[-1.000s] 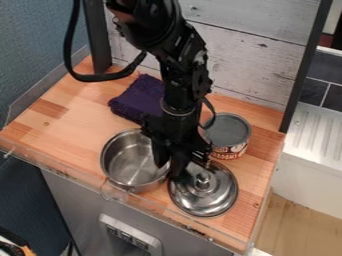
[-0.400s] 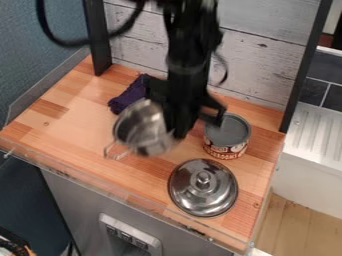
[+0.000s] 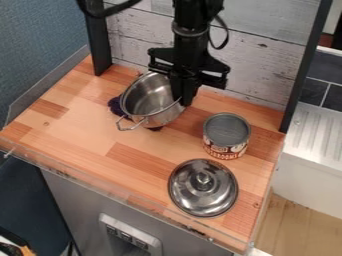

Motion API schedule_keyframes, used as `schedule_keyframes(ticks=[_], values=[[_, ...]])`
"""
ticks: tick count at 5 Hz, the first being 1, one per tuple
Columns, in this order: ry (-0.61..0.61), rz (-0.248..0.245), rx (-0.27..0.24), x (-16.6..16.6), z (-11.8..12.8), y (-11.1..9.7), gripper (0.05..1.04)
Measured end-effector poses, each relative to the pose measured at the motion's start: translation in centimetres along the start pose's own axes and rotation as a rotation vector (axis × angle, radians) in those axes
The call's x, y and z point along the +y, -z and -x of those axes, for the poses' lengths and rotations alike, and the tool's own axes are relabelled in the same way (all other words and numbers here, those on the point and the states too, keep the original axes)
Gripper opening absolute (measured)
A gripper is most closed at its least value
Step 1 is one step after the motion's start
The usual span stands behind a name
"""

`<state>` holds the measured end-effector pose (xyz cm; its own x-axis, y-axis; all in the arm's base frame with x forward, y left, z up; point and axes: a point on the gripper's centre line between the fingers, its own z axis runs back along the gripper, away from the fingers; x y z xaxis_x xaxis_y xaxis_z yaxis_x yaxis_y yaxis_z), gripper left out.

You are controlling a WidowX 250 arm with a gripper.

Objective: Place the silver pot on the purple cloth

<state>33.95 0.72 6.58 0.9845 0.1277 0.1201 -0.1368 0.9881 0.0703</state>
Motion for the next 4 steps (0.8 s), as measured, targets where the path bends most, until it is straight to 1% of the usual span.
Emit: schedule_keyframes(ticks=[2,3,4], values=[[-0.044,-0.048,0.012,2.1,-3.7,2.4,0.066],[-0.048,-0.064,0.016,2.6,-4.5,2.6,0.066],[-0.041,-0.066,0.036,2.7,-4.7,3.6,0.066]])
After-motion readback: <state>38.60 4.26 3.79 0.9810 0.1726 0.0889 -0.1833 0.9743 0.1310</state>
